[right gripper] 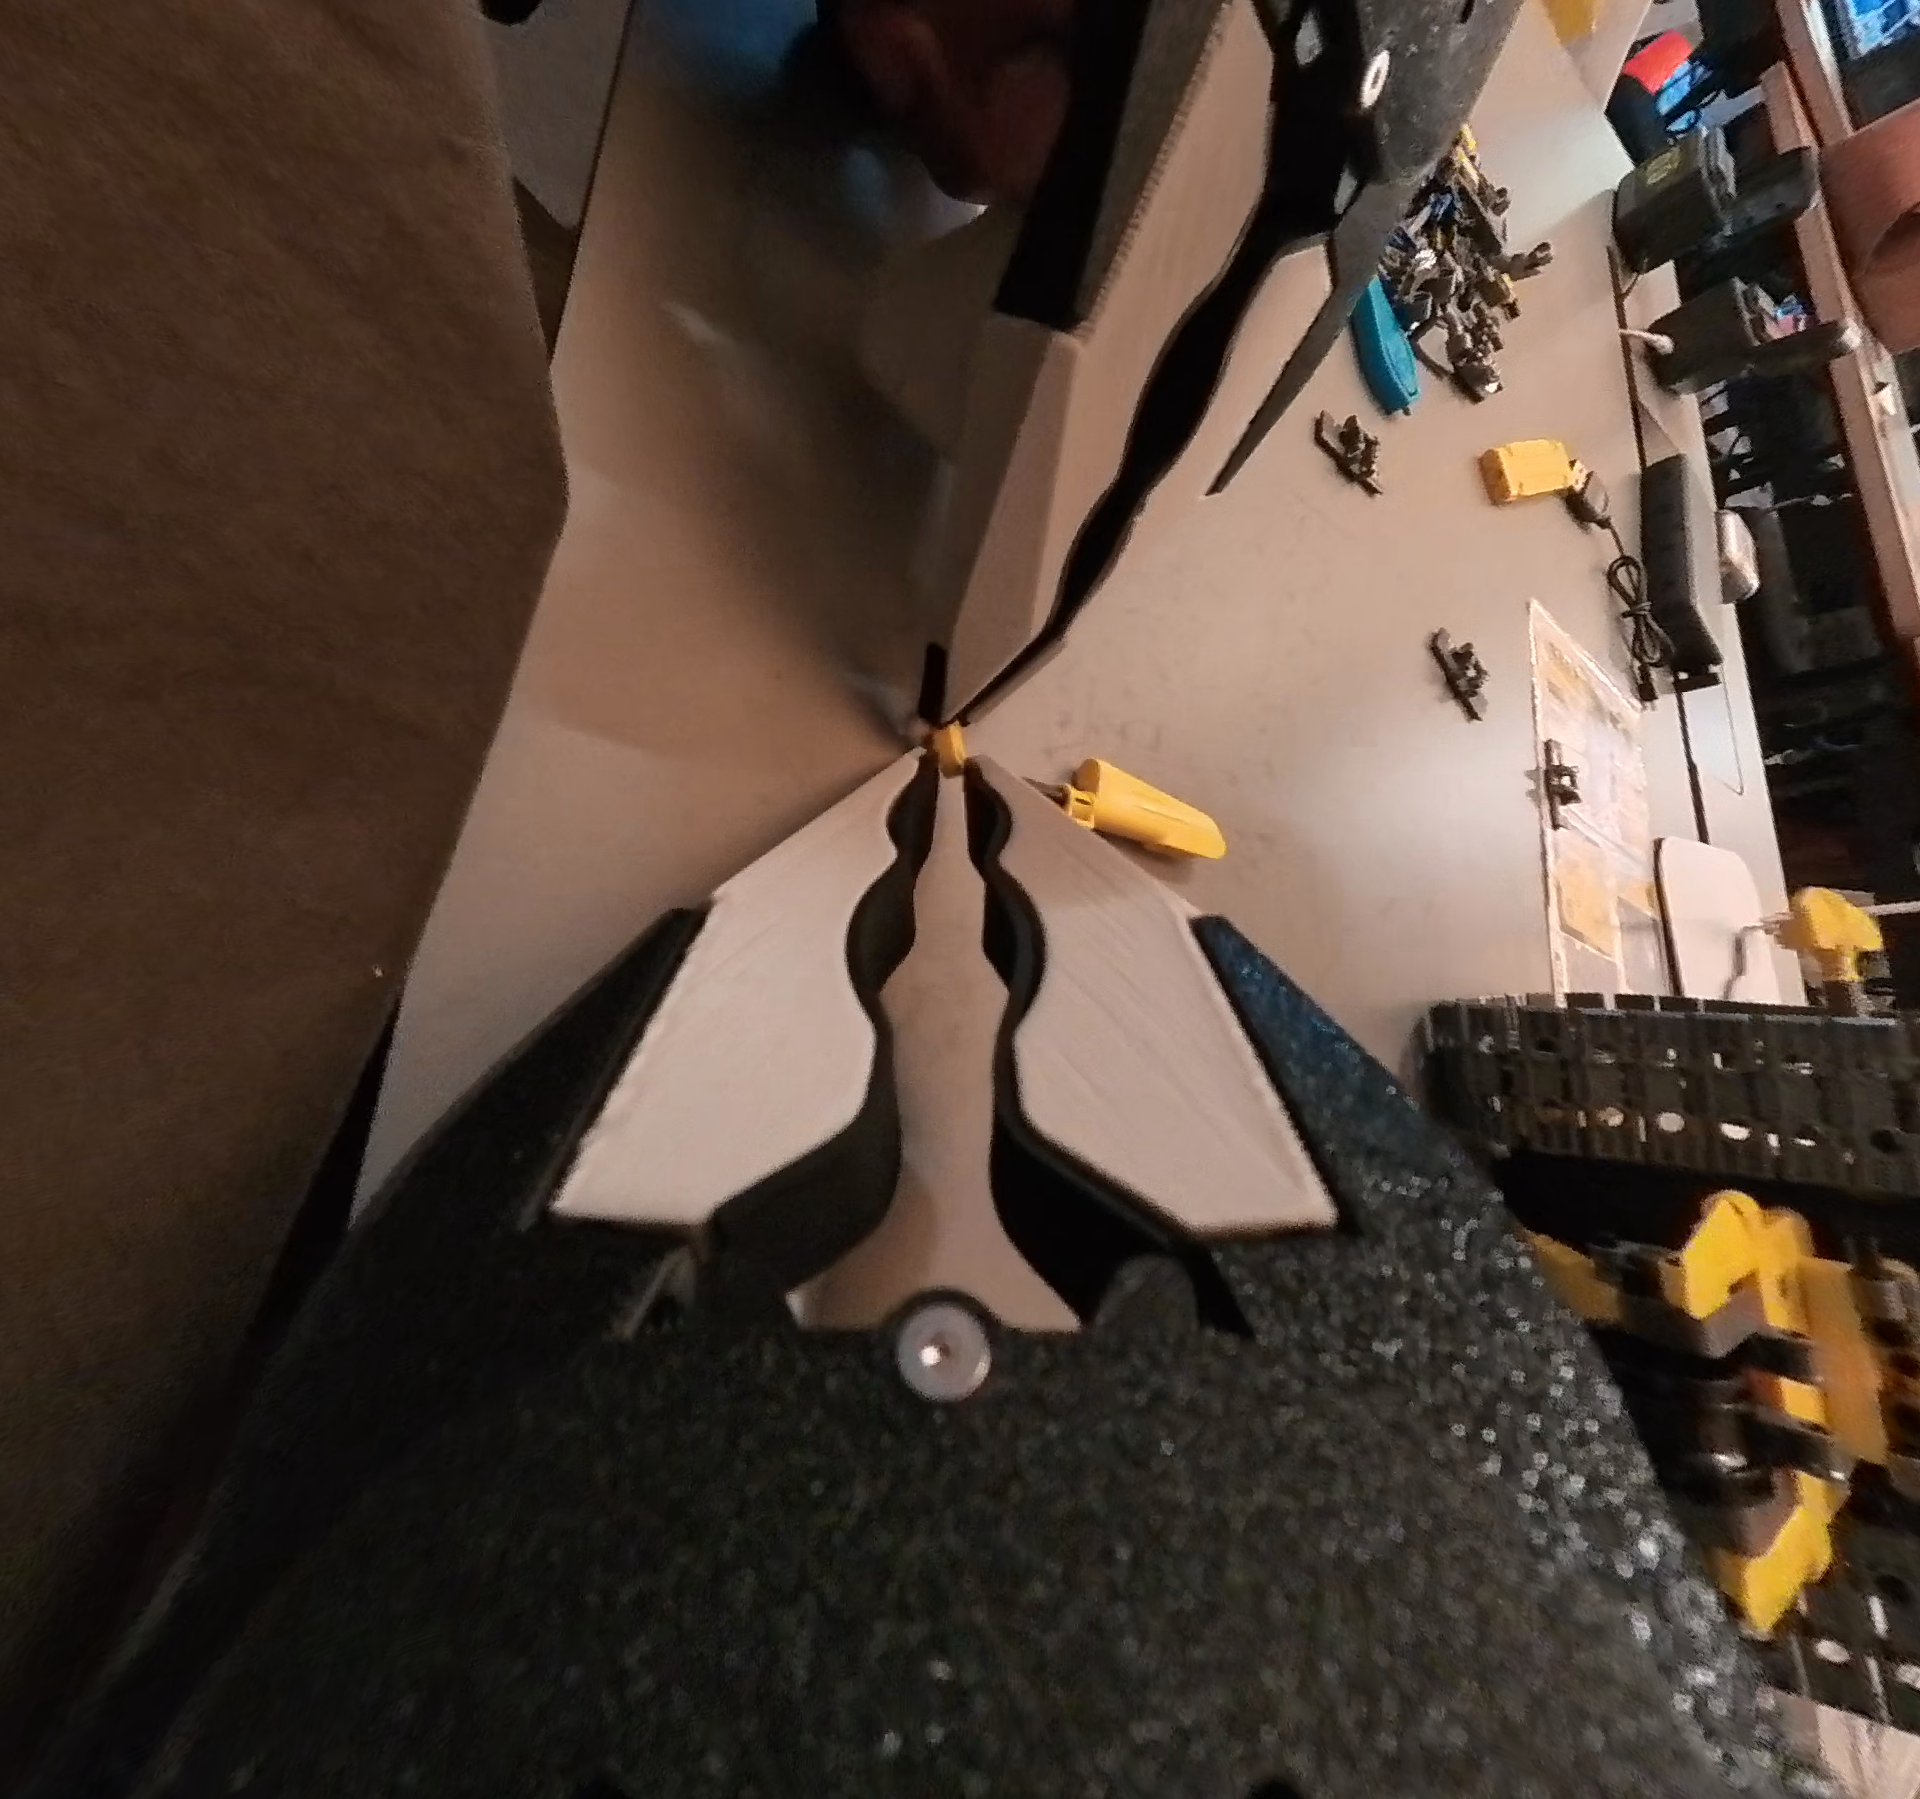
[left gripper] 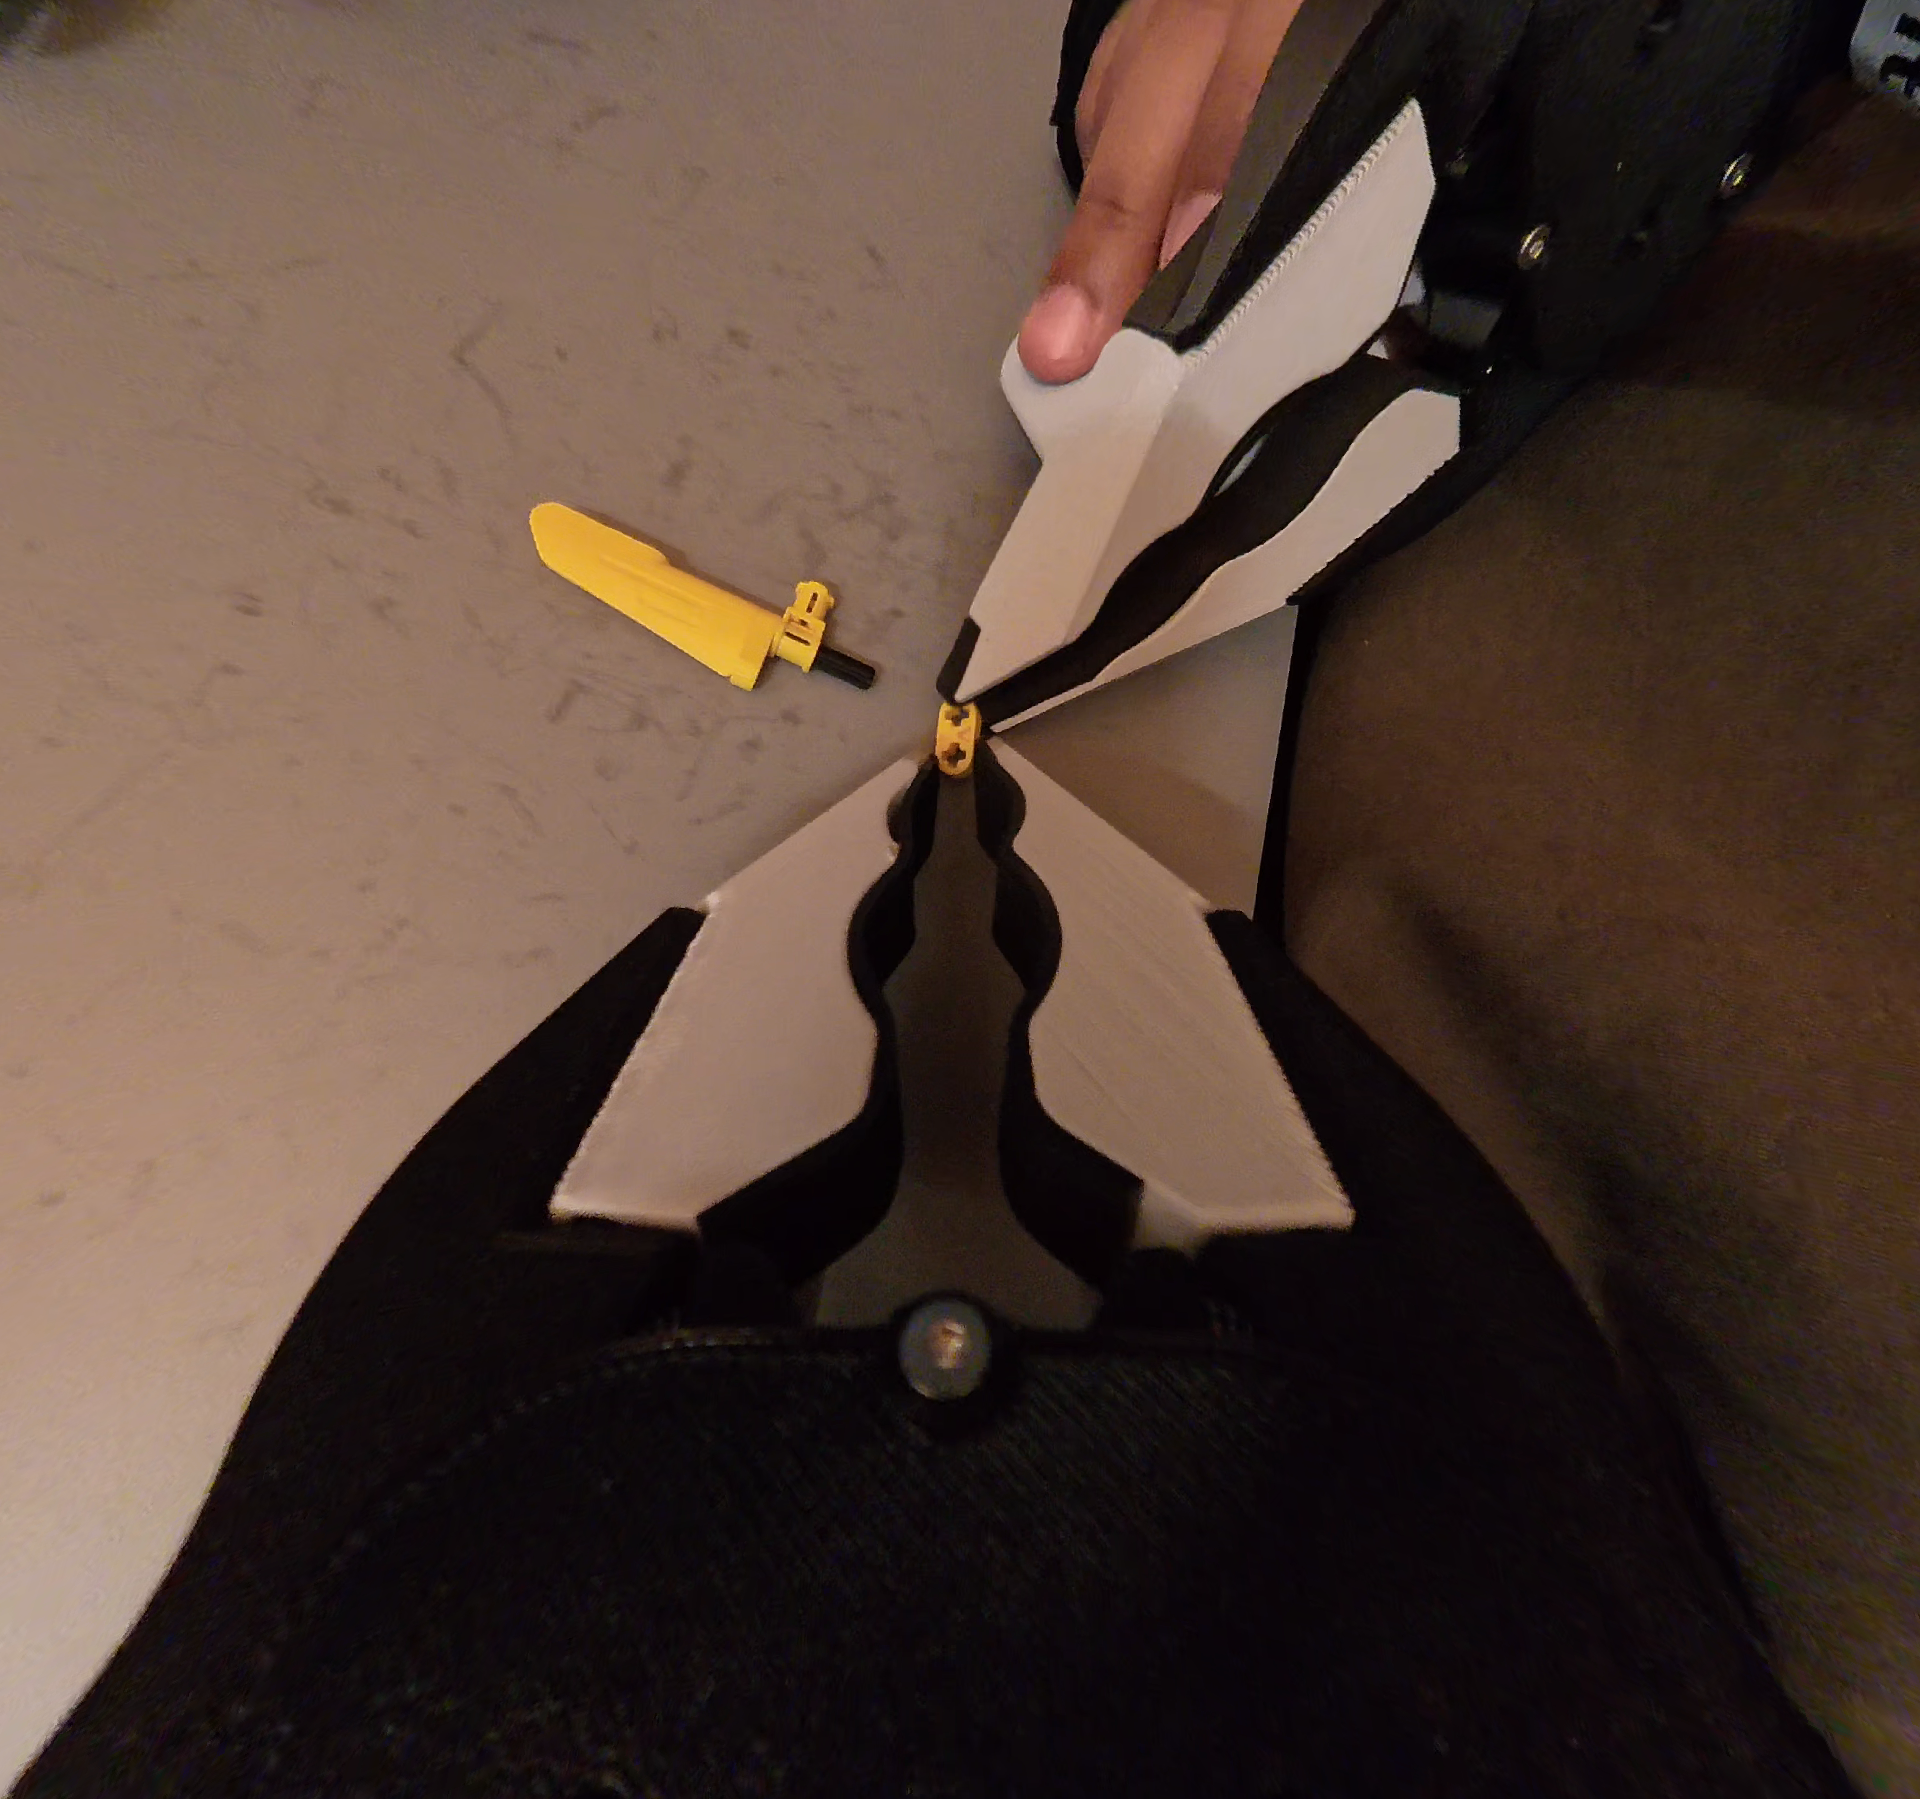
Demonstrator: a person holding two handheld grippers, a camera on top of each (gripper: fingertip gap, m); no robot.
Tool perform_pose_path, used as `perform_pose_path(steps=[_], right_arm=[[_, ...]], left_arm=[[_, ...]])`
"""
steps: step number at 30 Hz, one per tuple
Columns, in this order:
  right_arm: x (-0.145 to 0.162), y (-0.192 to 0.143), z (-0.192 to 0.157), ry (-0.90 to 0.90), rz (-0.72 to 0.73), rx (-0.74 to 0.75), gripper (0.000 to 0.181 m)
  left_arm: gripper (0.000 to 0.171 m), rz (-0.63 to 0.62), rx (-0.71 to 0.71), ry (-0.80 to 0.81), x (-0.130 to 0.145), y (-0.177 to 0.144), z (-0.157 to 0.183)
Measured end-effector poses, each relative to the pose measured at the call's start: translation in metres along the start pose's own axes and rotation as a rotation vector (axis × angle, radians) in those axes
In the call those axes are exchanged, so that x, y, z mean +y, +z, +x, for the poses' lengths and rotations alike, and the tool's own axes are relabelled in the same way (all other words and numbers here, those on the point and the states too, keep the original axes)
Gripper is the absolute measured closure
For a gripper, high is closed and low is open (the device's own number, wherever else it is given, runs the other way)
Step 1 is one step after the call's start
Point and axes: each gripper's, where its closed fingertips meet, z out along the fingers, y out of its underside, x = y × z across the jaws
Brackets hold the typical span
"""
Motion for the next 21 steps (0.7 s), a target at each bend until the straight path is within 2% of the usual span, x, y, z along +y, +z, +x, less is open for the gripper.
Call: perform_pose_path(steps=[3, 5, 8, 13, 19, 21], right_arm=[[0.001, 0.001, 0.0, 0.028, -0.011, -0.017, 0.178], [0.003, 0.002, 0.003, 0.089, -0.019, -0.03, 0.178], [0.007, 0.004, 0.008, 0.209, -0.039, -0.062, 0.178], [0.004, 0.004, 0.004, 0.423, -0.013, -0.218, 0.178], [0.004, 0.005, 0.003, 0.492, -0.01, -0.278, 0.178], [0.003, 0.005, 0.003, 0.509, -0.009, -0.295, 0.178]], left_arm=[[0.167, 0.01, -0.007, 0.004, -0.001, -0.001, -0.001], [0.151, 0.031, -0.042, 0.024, -0.004, -0.003, -0.003], [0.145, 0.052, -0.094, 0.068, -0.006, -0.005, -0.005], [0.157, 0.042, -0.263, 0.218, -0.006, -0.008, -0.018], [0.16, 0.003, -0.252, 0.282, -0.003, -0.002, -0.013], [0.168, -0.003, -0.244, 0.302, -0.003, 0.0, -0.011]])
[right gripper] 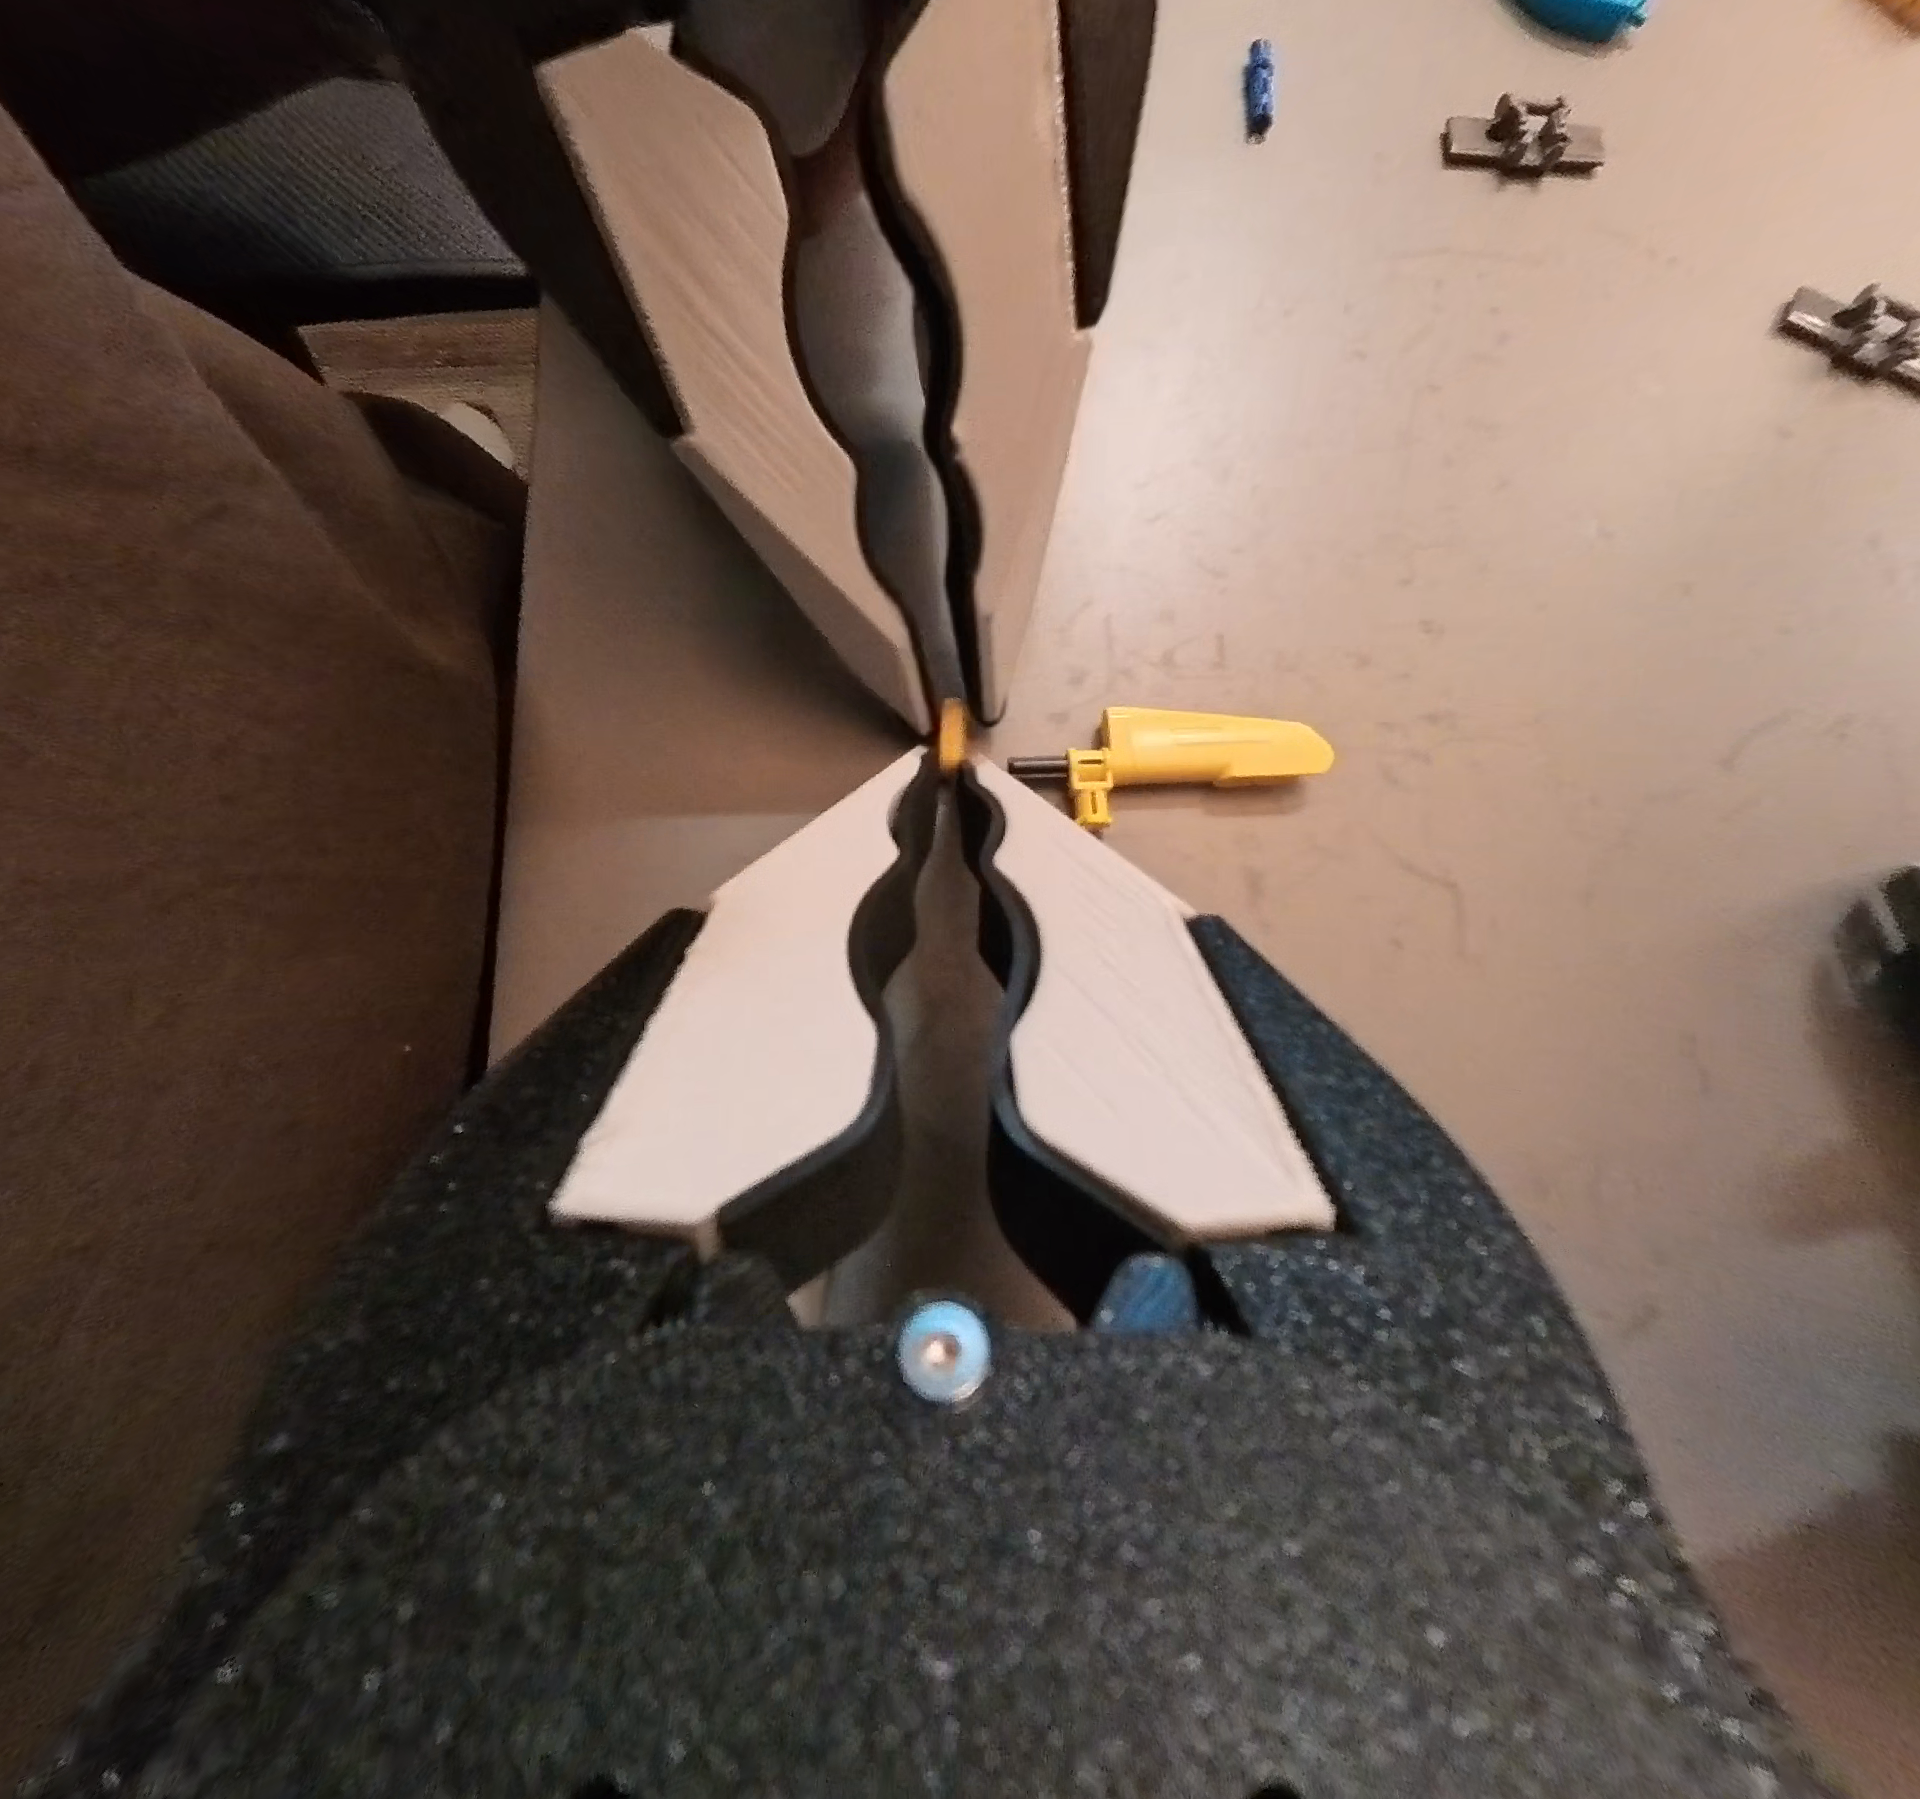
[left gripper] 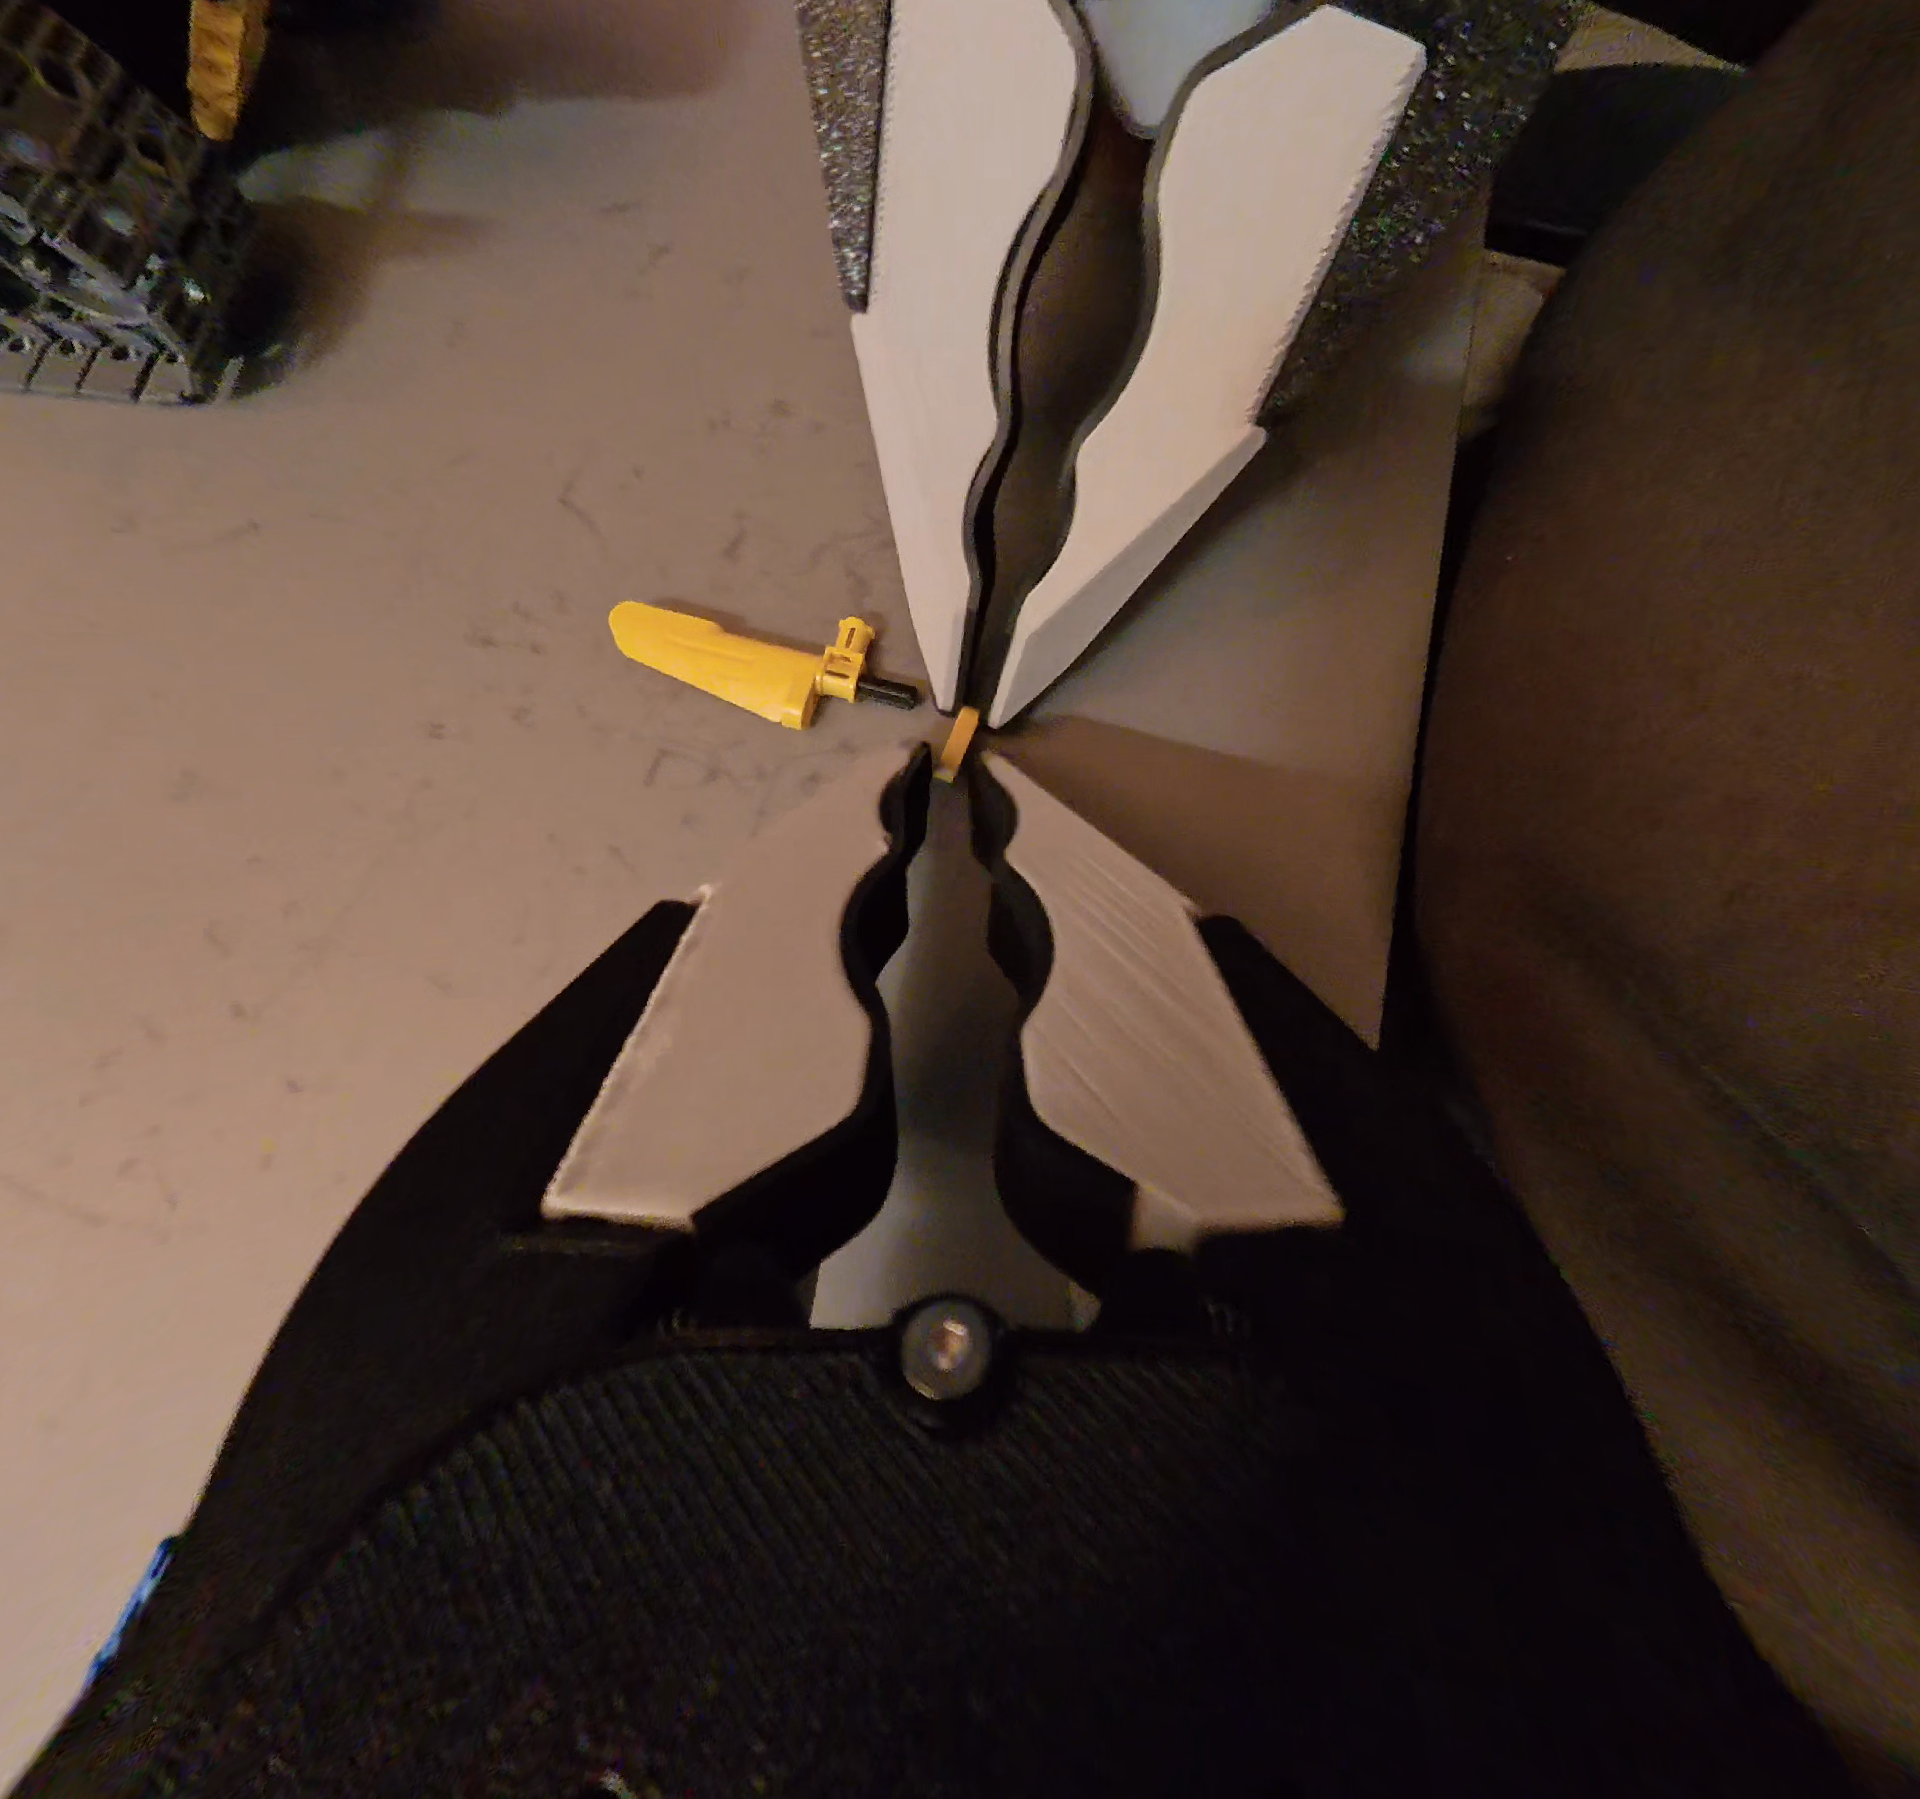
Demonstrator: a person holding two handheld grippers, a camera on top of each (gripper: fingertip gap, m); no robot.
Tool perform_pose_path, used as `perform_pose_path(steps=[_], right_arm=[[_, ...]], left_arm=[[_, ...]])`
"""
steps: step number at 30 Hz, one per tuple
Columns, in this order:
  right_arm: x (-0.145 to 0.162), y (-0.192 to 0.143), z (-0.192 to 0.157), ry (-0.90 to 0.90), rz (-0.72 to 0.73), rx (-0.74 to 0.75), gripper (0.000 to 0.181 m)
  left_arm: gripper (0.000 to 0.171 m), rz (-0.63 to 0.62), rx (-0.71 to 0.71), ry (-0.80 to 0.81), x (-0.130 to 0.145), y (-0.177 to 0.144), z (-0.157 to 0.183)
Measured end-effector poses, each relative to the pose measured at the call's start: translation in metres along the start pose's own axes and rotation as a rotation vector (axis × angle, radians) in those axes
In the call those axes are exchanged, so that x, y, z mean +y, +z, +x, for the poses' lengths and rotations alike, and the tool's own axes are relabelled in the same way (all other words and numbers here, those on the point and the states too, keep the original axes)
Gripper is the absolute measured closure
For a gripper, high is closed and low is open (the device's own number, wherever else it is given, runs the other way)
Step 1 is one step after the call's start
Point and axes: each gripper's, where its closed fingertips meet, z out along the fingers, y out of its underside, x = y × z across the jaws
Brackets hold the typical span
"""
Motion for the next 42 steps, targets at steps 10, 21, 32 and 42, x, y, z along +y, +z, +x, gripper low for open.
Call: perform_pose_path(steps=[10, 21, 32, 42], right_arm=[[-0.009, -0.013, -0.001, 0.062, 0.082, -0.087, 0.164], [-0.003, -0.014, 0.013, 0.108, 0.079, -0.055, 0.163], [-0.003, -0.014, 0.004, 0.084, 0.078, -0.066, 0.163], [-0.002, -0.013, -0.004, 0.055, 0.068, -0.077, 0.163]], left_arm=[[0.171, -0.003, -0.028, 0.063, 0.0, 0.001, 0.0], [0.162, -0.028, -0.1, 0.178, -0.001, 0.001, 0.001], [0.17, -0.038, -0.144, 0.228, -0.001, 0.001, 0.003], [0.163, -0.052, -0.143, 0.221, 0.001, -0.001, 0.002]])
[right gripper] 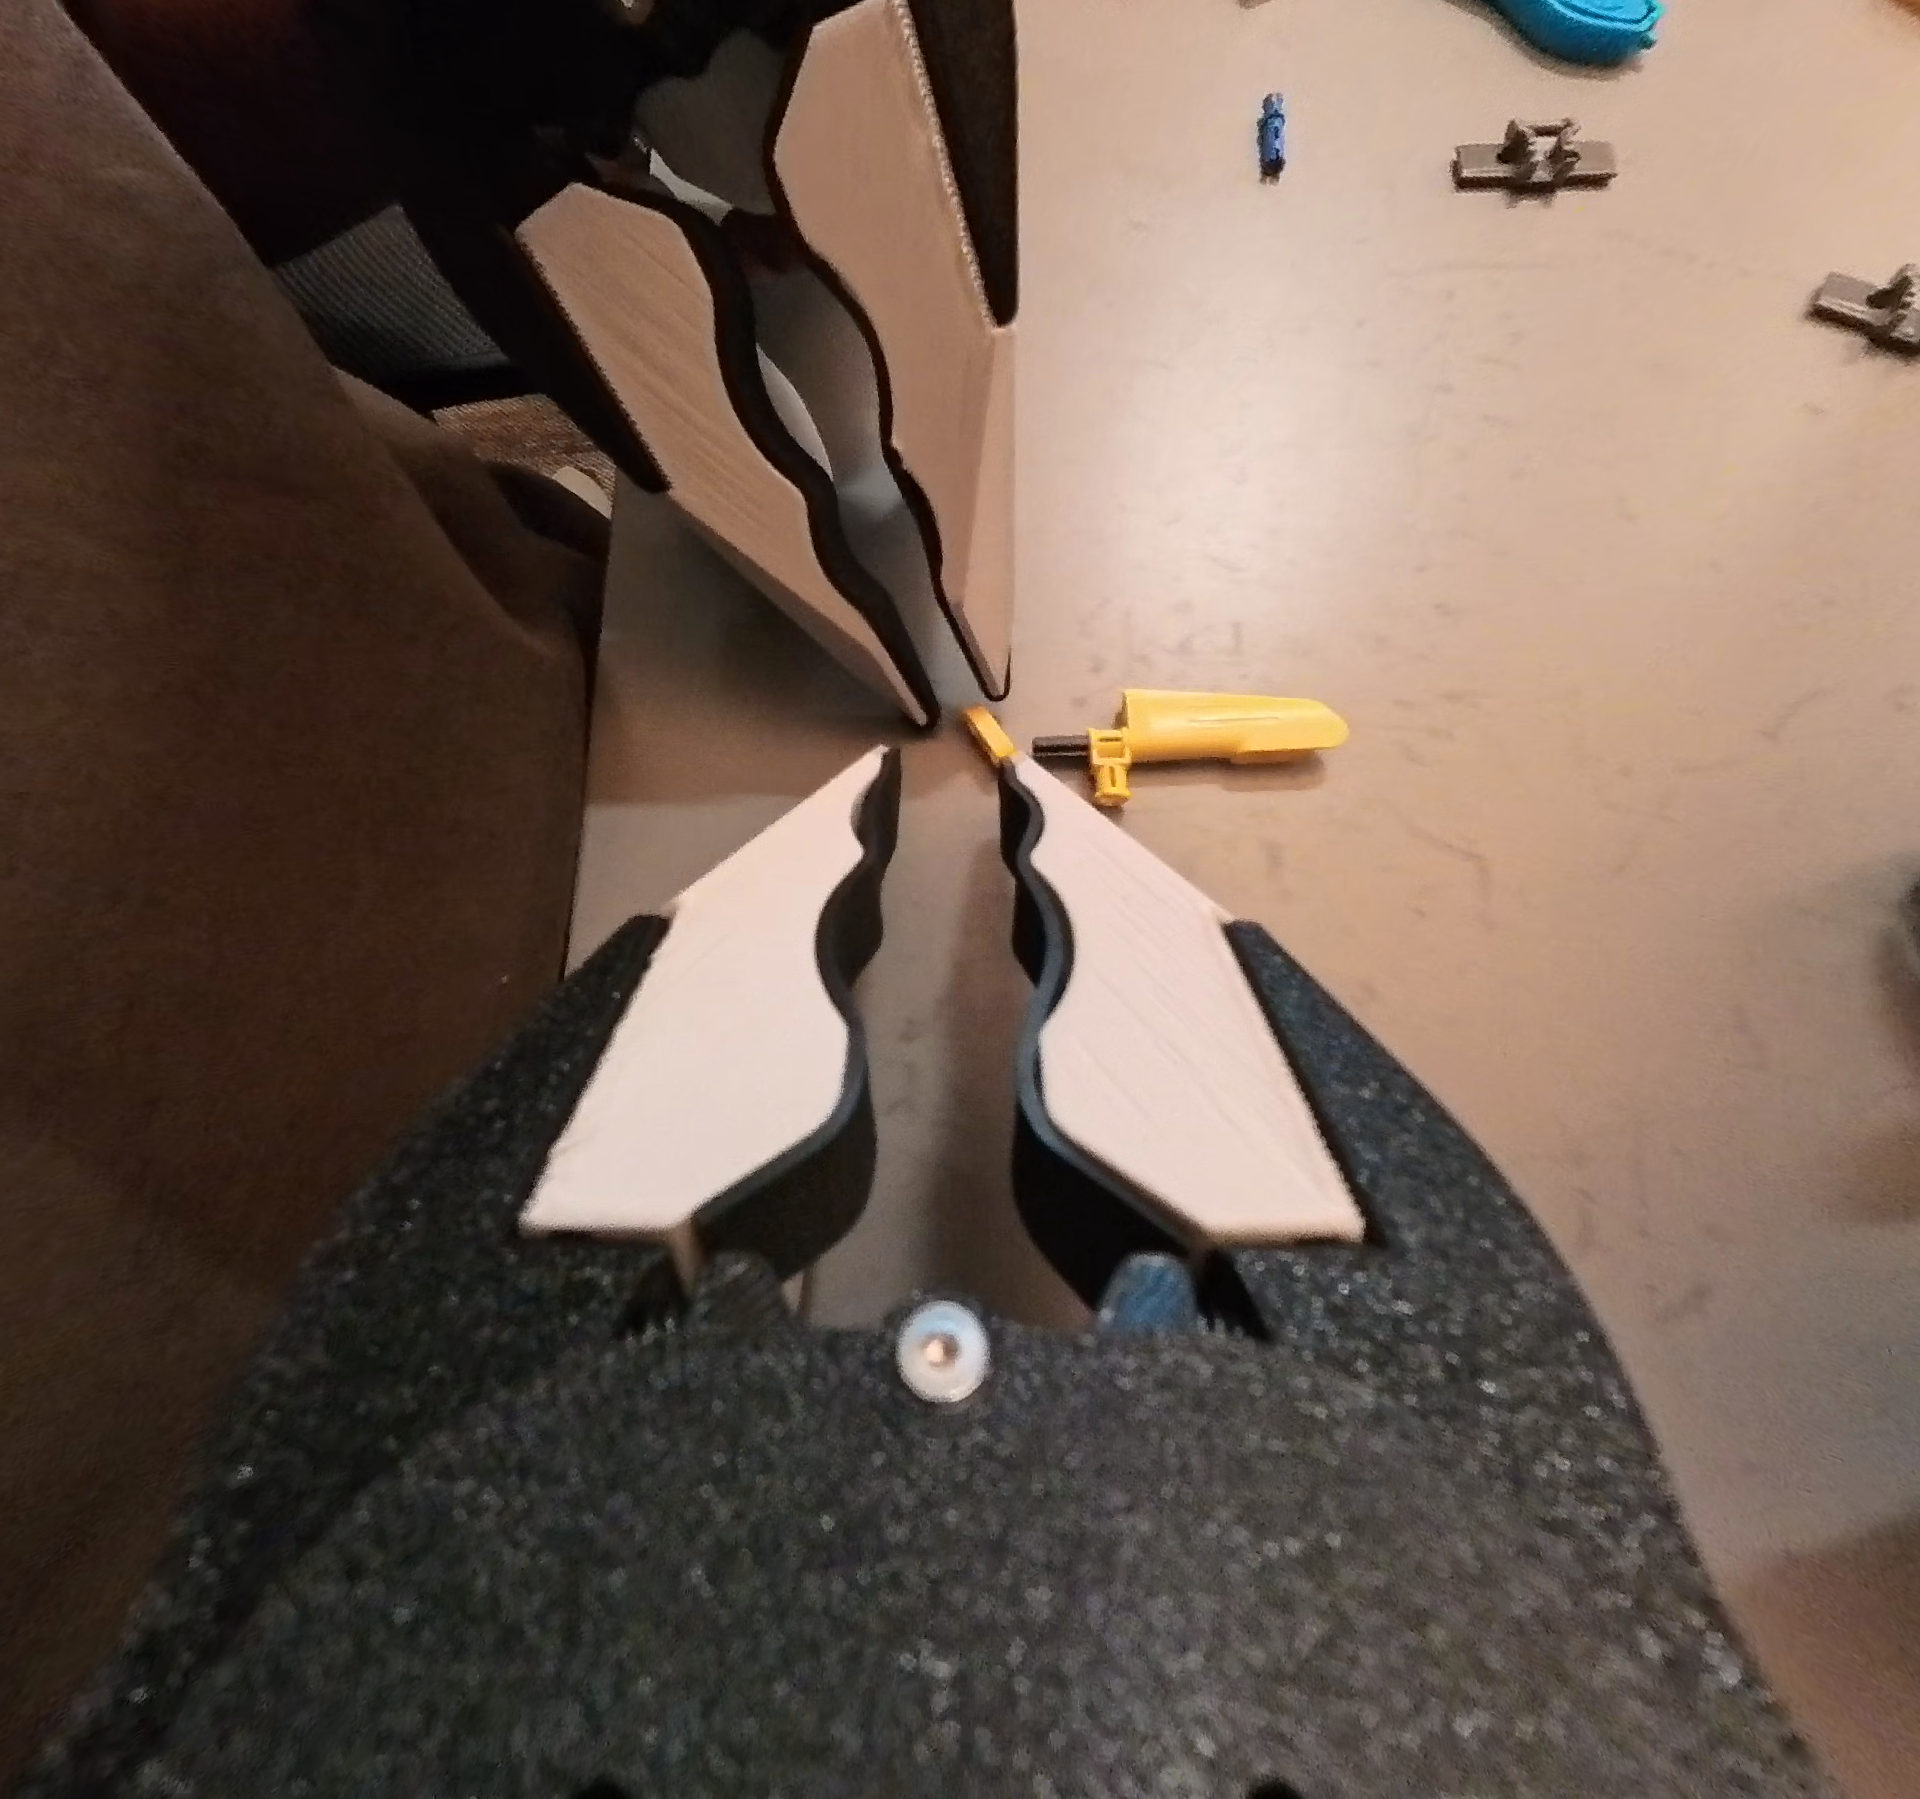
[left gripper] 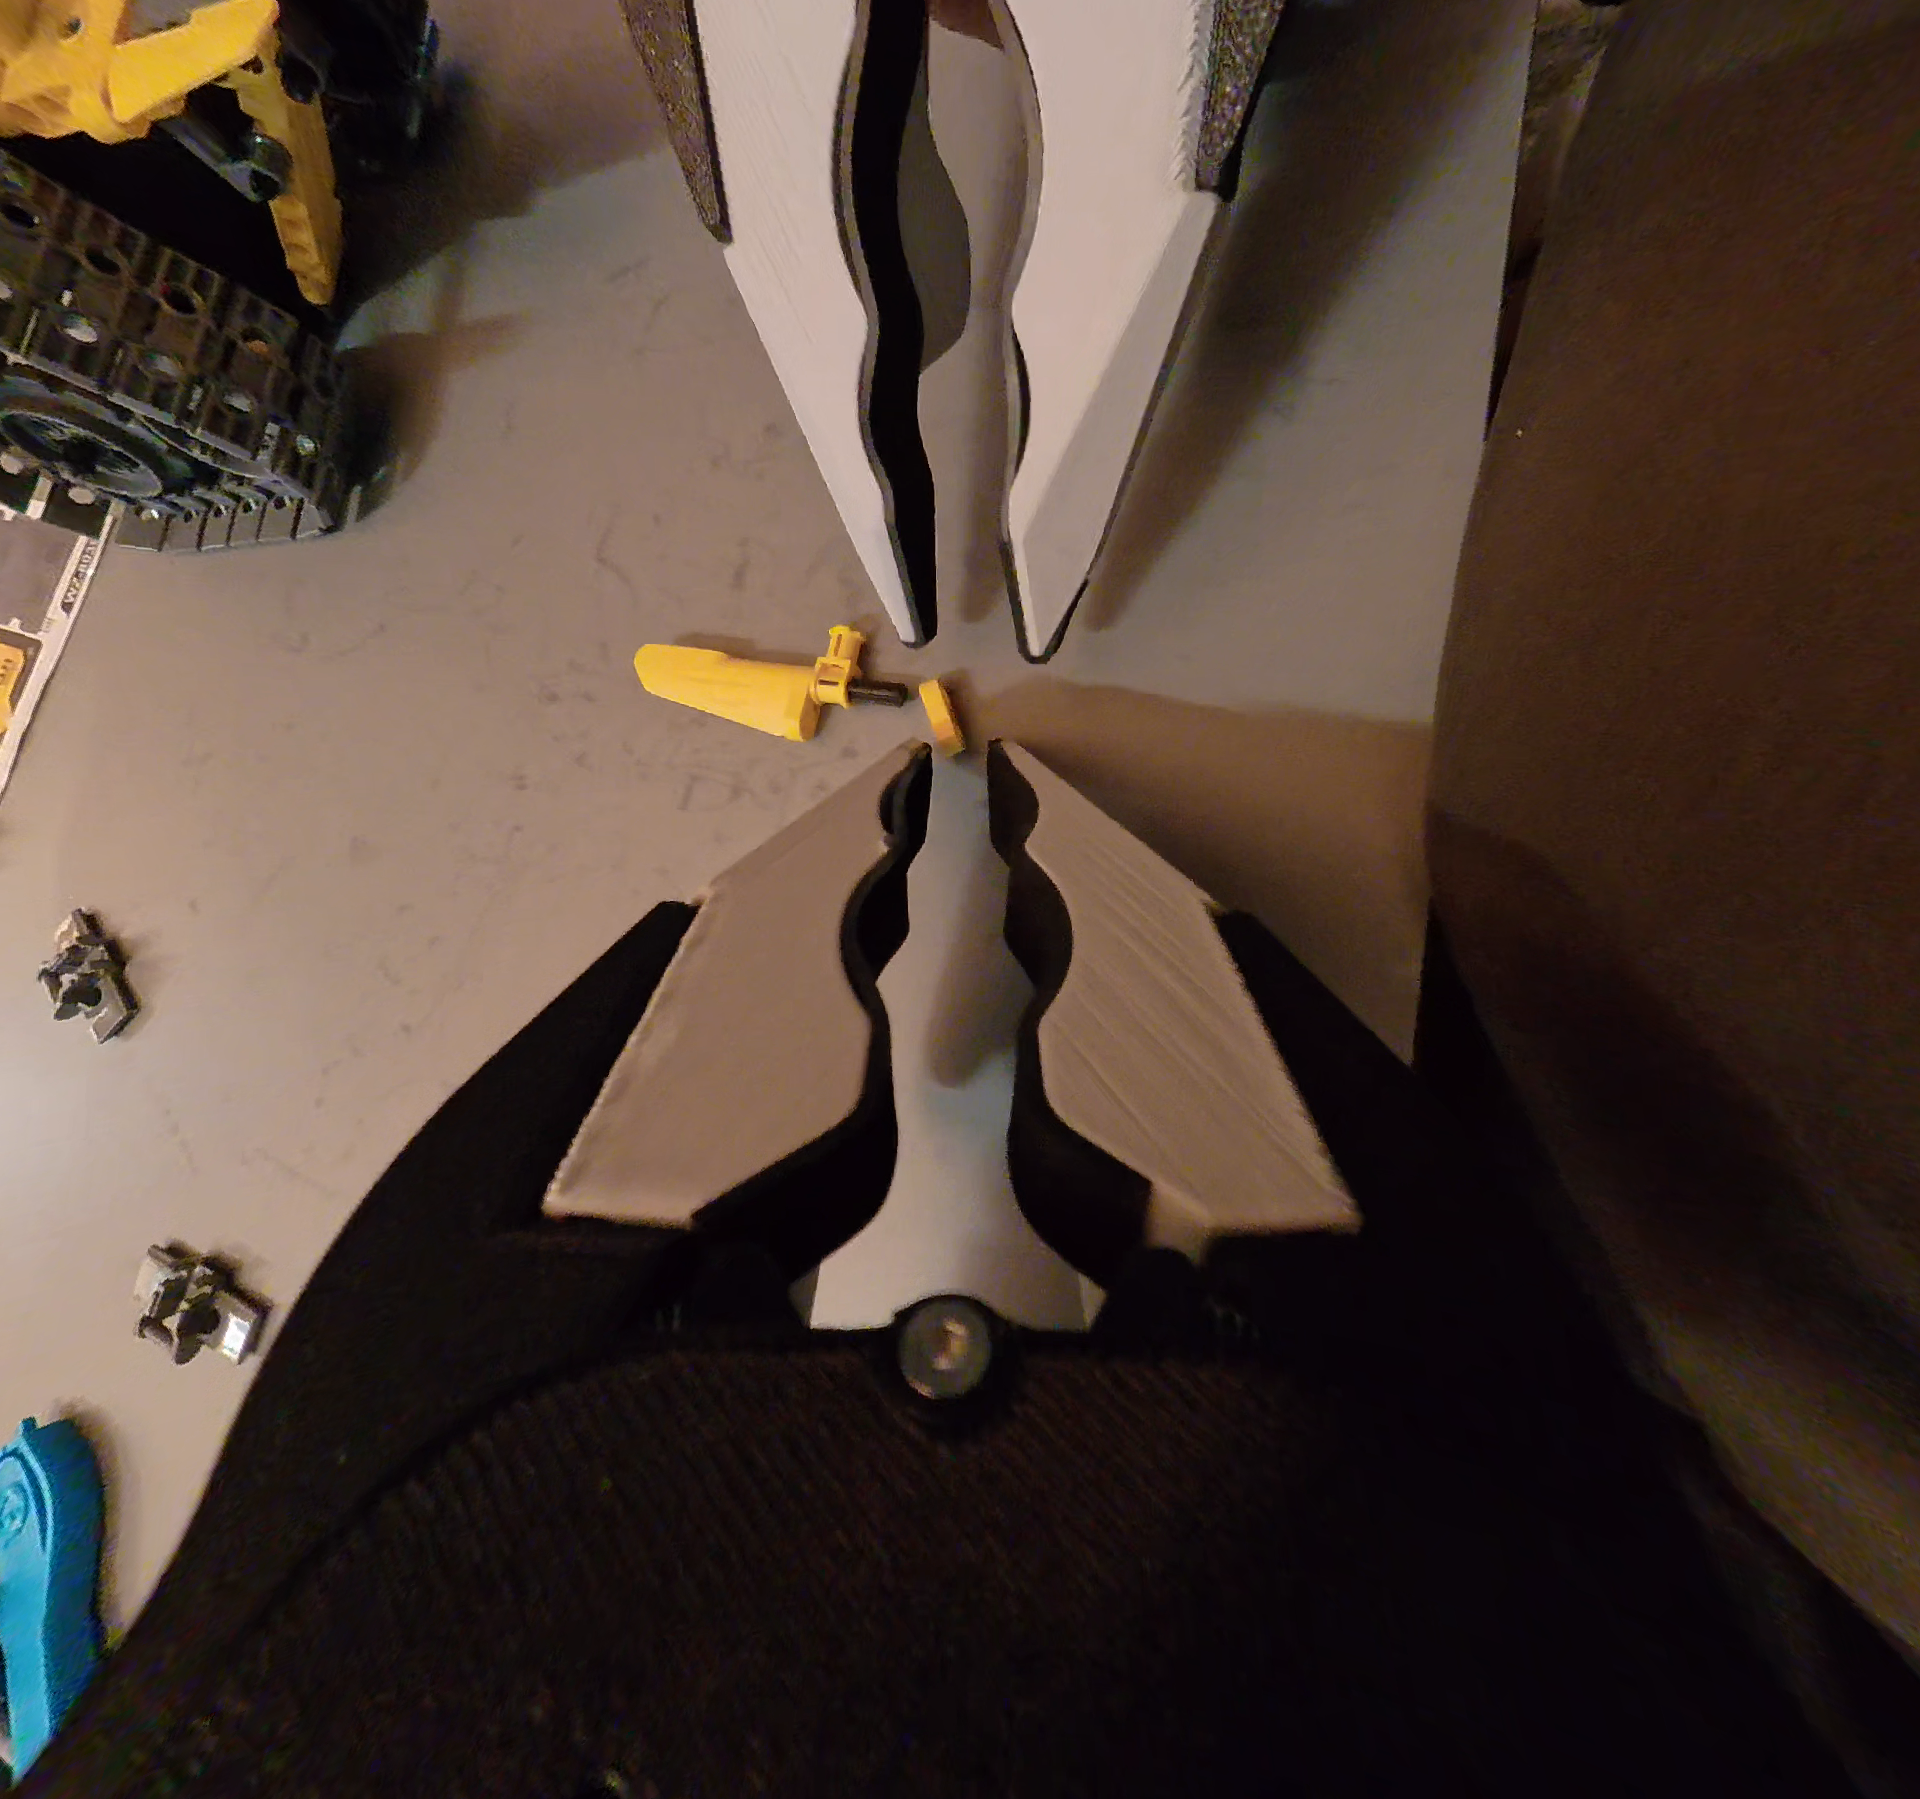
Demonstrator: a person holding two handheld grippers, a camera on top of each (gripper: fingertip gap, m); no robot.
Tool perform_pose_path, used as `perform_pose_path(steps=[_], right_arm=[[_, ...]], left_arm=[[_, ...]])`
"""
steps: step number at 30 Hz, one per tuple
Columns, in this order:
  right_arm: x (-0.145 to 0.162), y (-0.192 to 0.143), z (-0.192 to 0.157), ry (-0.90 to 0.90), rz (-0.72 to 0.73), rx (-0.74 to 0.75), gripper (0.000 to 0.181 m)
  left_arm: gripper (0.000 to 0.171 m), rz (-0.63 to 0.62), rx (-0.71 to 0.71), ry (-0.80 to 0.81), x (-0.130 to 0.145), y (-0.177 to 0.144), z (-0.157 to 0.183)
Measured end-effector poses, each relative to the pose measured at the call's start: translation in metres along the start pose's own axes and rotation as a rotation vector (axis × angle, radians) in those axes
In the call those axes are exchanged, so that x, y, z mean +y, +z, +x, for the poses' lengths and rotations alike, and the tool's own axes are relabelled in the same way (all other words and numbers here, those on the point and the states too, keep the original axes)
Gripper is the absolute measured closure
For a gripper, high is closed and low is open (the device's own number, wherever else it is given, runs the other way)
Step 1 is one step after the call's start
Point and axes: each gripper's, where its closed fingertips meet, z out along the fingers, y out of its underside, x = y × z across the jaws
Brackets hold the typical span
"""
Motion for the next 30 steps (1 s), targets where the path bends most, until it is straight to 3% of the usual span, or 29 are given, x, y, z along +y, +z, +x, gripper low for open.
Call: perform_pose_path(steps=[13, 23, 30], right_arm=[[0.0, 0.006, 0.005, -0.043, -0.03, 0.033, 0.165], [0.004, 0.008, 0.001, -0.09, -0.054, 0.037, 0.172], [0.007, 0.011, -0.003, -0.159, -0.082, 0.064, 0.176]], left_arm=[[0.162, 0.013, -0.016, -0.042, -0.001, 0.003, -0.005], [0.169, 0.011, -0.046, 0.052, -0.002, 0.004, -0.002], [0.153, 0.005, -0.008, 0.027, 0.001, -0.003, 0.002]])
